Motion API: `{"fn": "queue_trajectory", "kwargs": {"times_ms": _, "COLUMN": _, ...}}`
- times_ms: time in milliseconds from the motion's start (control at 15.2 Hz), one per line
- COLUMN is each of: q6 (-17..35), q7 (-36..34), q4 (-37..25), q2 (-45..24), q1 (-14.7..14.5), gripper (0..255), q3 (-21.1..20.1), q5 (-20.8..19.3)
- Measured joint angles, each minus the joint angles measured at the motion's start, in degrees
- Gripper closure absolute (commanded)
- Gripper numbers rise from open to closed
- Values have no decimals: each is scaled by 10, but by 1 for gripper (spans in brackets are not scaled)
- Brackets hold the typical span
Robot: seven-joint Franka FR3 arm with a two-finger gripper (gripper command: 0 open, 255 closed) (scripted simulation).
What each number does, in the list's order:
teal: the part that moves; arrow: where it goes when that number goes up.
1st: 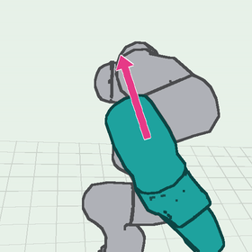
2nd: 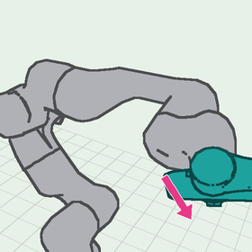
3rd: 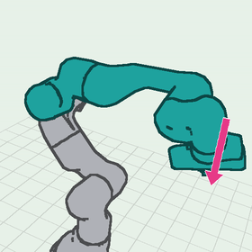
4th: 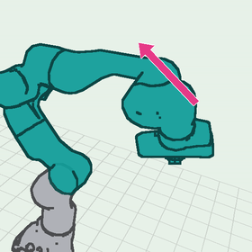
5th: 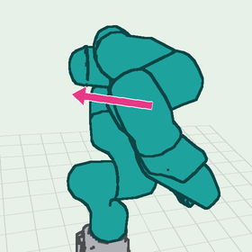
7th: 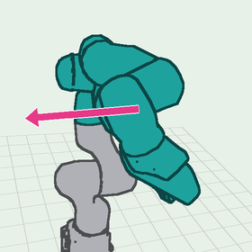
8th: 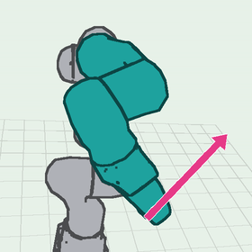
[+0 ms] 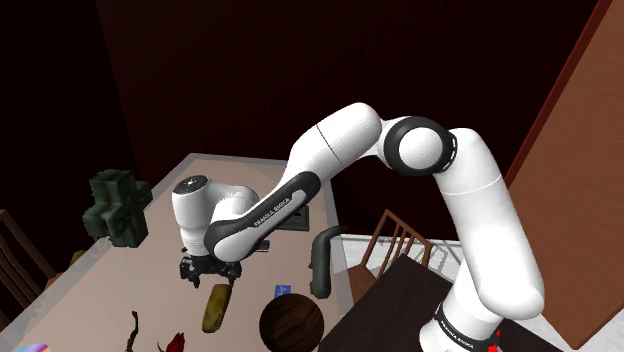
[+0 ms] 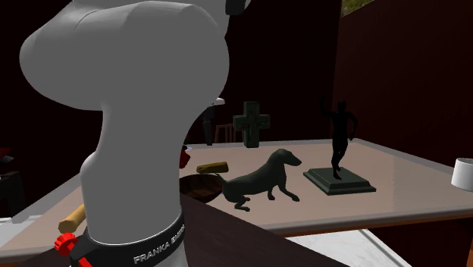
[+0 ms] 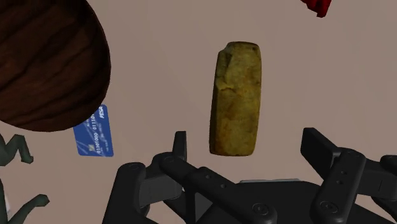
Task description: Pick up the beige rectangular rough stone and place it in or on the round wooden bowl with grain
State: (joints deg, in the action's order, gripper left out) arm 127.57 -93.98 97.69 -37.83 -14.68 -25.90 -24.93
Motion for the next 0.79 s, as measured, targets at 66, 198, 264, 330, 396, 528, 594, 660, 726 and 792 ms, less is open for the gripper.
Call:
{"fn": "queue_trajectory", "kwargs": {"times_ms": 66, "q6": -7, "q7": -4, "q4": -30, "q2": -23, "q1": -8, "gripper": 0, "q3": 6, "q5": -3}}
{"fn": "queue_trajectory", "kwargs": {"times_ms": 198, "q6": -7, "q7": -10, "q4": -53, "q2": -46, "q1": -18, "gripper": 0, "q3": 12, "q5": -7}}
{"fn": "queue_trajectory", "kwargs": {"times_ms": 264, "q6": -5, "q7": -14, "q4": -60, "q2": -55, "q1": -23, "gripper": 0, "q3": 15, "q5": -10}}
{"fn": "queue_trajectory", "kwargs": {"times_ms": 330, "q6": 0, "q7": -15, "q4": -61, "q2": -62, "q1": -24, "gripper": 0, "q3": 17, "q5": -12}}
{"fn": "queue_trajectory", "kwargs": {"times_ms": 396, "q6": 2, "q7": -15, "q4": -66, "q2": -69, "q1": -25, "gripper": 0, "q3": 19, "q5": -14}}
{"fn": "queue_trajectory", "kwargs": {"times_ms": 528, "q6": 12, "q7": -18, "q4": -65, "q2": -77, "q1": -27, "gripper": 0, "q3": 23, "q5": -18}}
{"fn": "queue_trajectory", "kwargs": {"times_ms": 594, "q6": 16, "q7": -19, "q4": -63, "q2": -80, "q1": -27, "gripper": 0, "q3": 24, "q5": -20}}
{"fn": "queue_trajectory", "kwargs": {"times_ms": 660, "q6": 17, "q7": -19, "q4": -65, "q2": -83, "q1": -28, "gripper": 0, "q3": 25, "q5": -21}}
{"fn": "queue_trajectory", "kwargs": {"times_ms": 726, "q6": 18, "q7": -20, "q4": -65, "q2": -85, "q1": -28, "gripper": 0, "q3": 26, "q5": -21}}
{"fn": "queue_trajectory", "kwargs": {"times_ms": 792, "q6": 19, "q7": -20, "q4": -66, "q2": -86, "q1": -28, "gripper": 0, "q3": 26, "q5": -22}}
